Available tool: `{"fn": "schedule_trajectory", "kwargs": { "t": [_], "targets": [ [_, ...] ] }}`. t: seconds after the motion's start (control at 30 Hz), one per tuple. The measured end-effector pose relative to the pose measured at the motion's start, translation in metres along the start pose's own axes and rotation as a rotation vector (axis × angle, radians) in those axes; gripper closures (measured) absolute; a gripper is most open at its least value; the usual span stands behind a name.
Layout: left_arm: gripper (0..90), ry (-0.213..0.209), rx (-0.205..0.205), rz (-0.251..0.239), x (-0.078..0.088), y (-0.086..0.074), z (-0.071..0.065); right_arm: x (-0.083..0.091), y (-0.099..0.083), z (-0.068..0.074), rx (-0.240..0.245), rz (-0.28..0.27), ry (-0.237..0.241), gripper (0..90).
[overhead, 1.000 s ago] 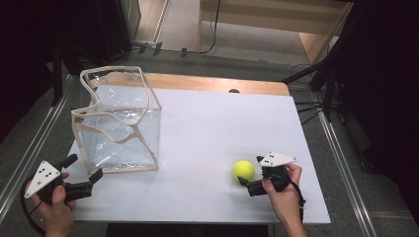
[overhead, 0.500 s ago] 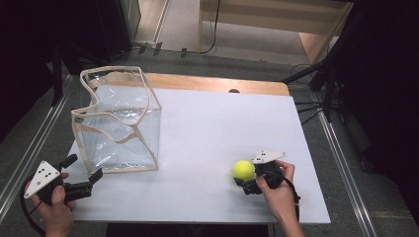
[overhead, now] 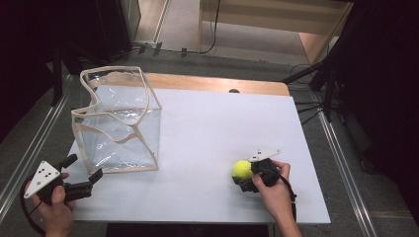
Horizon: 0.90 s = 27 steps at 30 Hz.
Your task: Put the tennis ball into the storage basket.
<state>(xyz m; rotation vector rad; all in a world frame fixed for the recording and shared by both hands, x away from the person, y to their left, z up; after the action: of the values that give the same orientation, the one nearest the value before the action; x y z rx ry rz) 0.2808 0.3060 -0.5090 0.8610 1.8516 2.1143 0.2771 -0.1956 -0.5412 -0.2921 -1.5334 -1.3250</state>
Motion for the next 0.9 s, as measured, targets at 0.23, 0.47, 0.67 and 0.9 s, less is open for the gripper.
{"fn": "schedule_trajectory", "kwargs": {
  "t": [0.23,0.47,0.67,0.9],
  "targets": [
    [0.0,0.001,-0.001,0.001,0.000,0.000,0.000,-0.001,-0.001,-0.001,0.003,0.024,-0.024,23.1],
    [0.0,0.000,0.000,-0.001,0.000,0.000,0.000,0.002,0.002,0.000,0.013,0.023,-0.006,23.3],
    [0.0,-0.001,0.000,-0.001,0.000,0.000,0.000,0.006,0.009,0.001,0.025,0.013,0.002,23.3],
    [0.0,-0.003,0.001,-0.005,0.000,0.000,0.000,0.011,0.019,0.003,0.036,0.003,0.007,23.4]
  ]
}}
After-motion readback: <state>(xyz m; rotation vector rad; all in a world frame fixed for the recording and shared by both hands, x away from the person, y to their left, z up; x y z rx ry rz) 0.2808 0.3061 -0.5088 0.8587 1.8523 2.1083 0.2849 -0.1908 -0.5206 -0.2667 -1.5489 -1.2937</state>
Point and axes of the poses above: each handheld gripper's, and its own axes: x roughly backward along the jaws, y roughly out of its top, z roughly to its left, the point moved 6 cm from there along -x, roughly forward along the jaws, and after that the axes turned 6 degrees about -x, right-handed, at the moved point
